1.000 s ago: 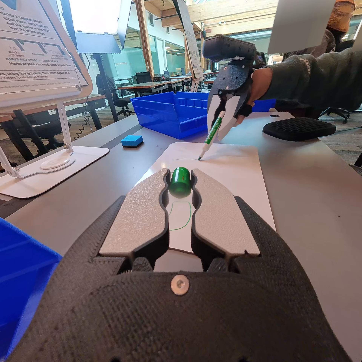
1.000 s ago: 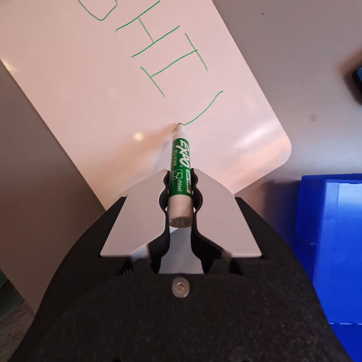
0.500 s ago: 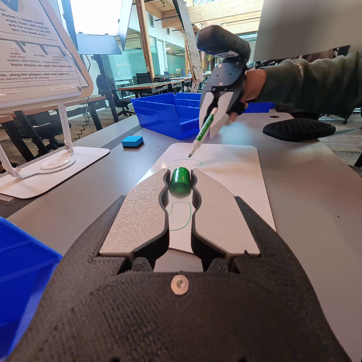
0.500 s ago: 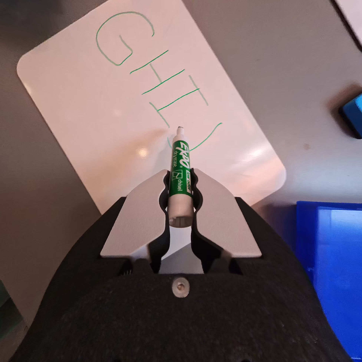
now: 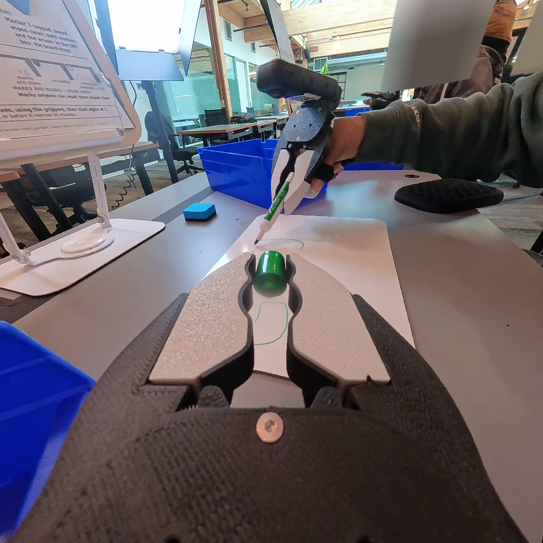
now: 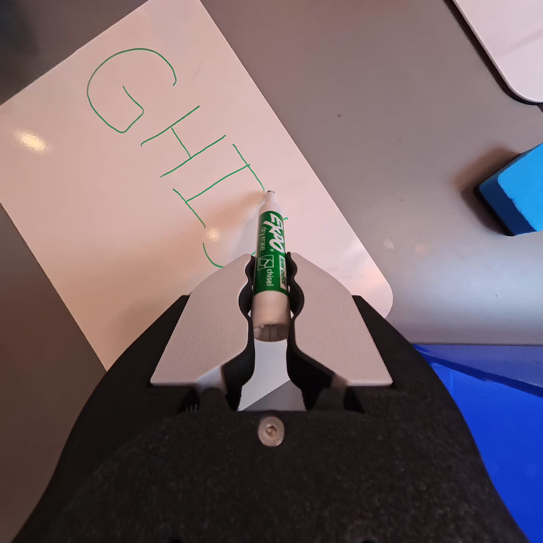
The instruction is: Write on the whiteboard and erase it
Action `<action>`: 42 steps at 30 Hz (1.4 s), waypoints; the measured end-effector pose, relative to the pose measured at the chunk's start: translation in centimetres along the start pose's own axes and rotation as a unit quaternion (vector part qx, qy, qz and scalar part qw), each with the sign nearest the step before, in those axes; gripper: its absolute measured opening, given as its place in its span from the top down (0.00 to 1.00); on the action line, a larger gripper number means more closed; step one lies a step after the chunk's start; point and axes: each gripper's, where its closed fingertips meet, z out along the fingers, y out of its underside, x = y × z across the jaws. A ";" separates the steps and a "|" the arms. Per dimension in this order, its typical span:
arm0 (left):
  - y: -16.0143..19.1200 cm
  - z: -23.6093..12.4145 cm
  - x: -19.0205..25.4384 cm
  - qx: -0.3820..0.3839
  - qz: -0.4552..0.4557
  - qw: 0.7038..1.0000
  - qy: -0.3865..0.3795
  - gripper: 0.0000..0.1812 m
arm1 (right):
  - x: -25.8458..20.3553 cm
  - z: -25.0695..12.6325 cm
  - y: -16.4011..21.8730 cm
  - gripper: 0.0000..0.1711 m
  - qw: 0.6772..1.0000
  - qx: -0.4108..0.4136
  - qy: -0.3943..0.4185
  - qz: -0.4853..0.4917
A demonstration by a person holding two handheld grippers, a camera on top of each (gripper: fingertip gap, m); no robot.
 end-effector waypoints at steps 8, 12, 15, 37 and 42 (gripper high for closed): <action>0.0 0.0 0.0 0.000 0.001 1.000 0.000 0.89 | 0.3 -0.1 0.9 0.89 1.000 -0.018 0.007 -0.001; 0.0 0.0 0.1 0.000 0.001 1.000 0.000 0.89 | 0.7 -0.5 1.6 0.89 1.000 -0.026 0.014 0.002; 0.0 0.0 0.1 0.000 0.001 1.000 0.000 0.89 | 1.1 -0.9 2.2 0.89 0.999 -0.030 0.019 0.007; 0.0 0.0 0.2 -0.002 0.003 1.000 0.001 0.89 | 2.3 -2.6 3.7 0.89 0.999 -0.010 0.040 0.035; 0.0 0.0 0.1 -0.001 0.003 1.000 -0.001 0.89 | 2.4 -2.3 3.4 0.89 0.999 -0.014 0.042 0.030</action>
